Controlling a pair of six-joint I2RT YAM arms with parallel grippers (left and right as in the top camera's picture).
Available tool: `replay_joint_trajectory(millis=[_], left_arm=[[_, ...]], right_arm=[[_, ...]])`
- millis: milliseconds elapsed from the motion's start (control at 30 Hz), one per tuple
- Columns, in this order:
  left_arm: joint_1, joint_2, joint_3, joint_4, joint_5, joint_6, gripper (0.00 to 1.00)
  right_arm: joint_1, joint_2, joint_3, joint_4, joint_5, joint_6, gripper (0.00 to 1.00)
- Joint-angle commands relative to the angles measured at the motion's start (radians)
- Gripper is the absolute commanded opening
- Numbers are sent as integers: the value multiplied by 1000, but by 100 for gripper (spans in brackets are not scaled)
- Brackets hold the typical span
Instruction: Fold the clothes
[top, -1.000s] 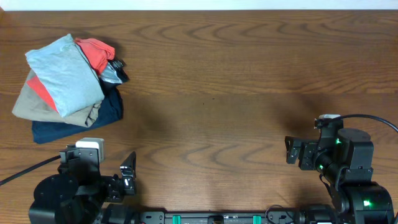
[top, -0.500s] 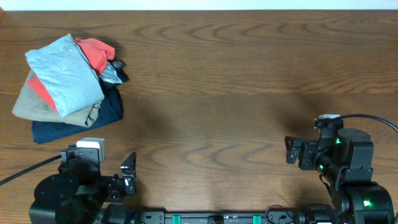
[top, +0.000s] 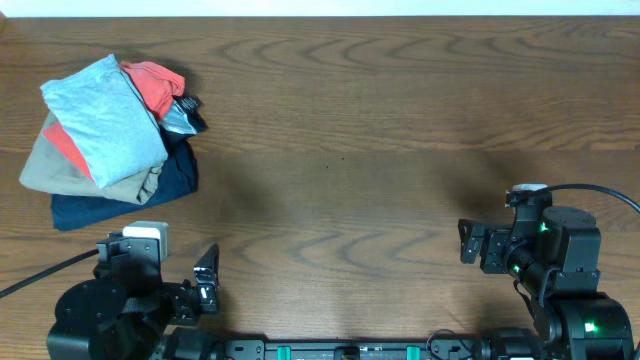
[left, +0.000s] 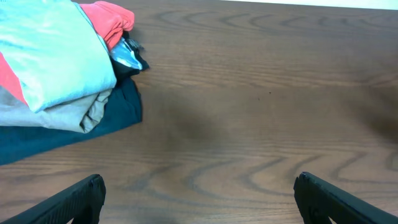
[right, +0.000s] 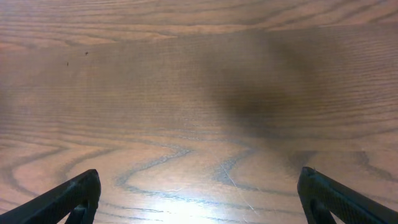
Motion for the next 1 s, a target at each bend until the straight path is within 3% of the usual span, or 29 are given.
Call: replay_joint_trajectory(millis=[0, 167, 367, 600, 800, 967], left_arm=[[-5, -3, -12, -2, -12, 9, 98], [-5, -3, -12, -2, -12, 9, 98], [-5, -3, -12, -2, -12, 9, 98], [-5, -3, -12, -2, -12, 9, 98], [-5, -3, -12, -2, -12, 9, 98], [-5, -3, -12, -2, -12, 9, 98]], right_arm=[[-8, -24, -8, -10, 17, 2, 99], [-8, -120, -57, 70, 31, -111, 99], [-7, -338, -283, 341, -42, -257, 99], [-8, -578, -566, 686, -77, -266, 99], [-10, -629, -727, 953, -42, -267, 99], [-10, -629, -726, 906, 82, -270, 99]])
